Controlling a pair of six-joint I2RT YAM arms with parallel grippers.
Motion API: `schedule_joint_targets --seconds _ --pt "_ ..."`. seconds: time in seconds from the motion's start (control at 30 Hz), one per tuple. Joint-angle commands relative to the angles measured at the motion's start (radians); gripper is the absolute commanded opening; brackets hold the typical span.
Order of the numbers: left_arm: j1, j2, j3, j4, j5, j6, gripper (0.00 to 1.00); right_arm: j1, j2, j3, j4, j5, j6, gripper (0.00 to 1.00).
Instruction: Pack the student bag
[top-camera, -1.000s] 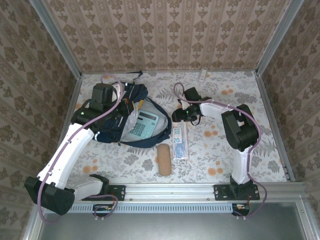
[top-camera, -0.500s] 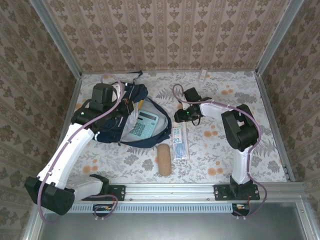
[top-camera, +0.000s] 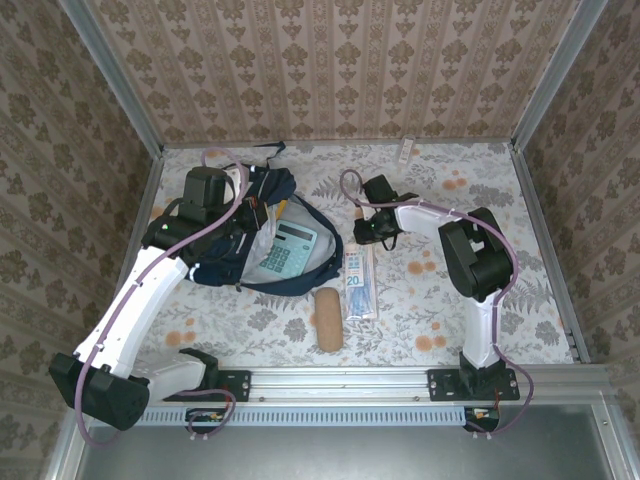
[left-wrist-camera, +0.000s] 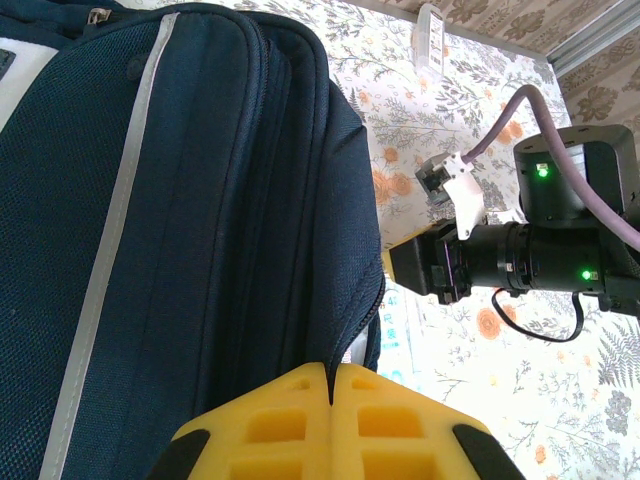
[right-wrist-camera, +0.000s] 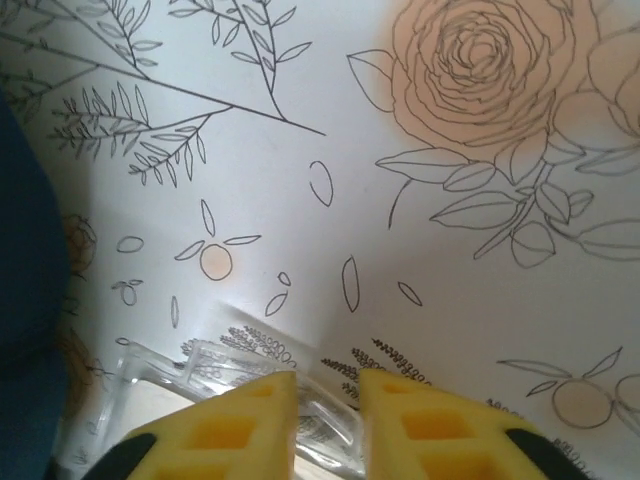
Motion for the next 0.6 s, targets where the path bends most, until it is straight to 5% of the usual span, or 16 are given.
schedule_joint_targets --seconds 0.0,0.13,0.57 --pt "0.01 -0.036 0.003 0.031 -0.003 -0.005 0.0 0.012 -0.002 -0.043 -0.004 0.008 0.003 0.15" --pt "0.011 -0.034 0.002 0.036 -0.001 -0.005 0.0 0.003 -0.066 -0.084 -0.001 0.026 0.009 0.0" --pt "0.011 -0.024 0.013 0.049 0.007 -0.007 0.0 -0.022 -0.338 -0.181 -0.043 0.079 0.053 0.0"
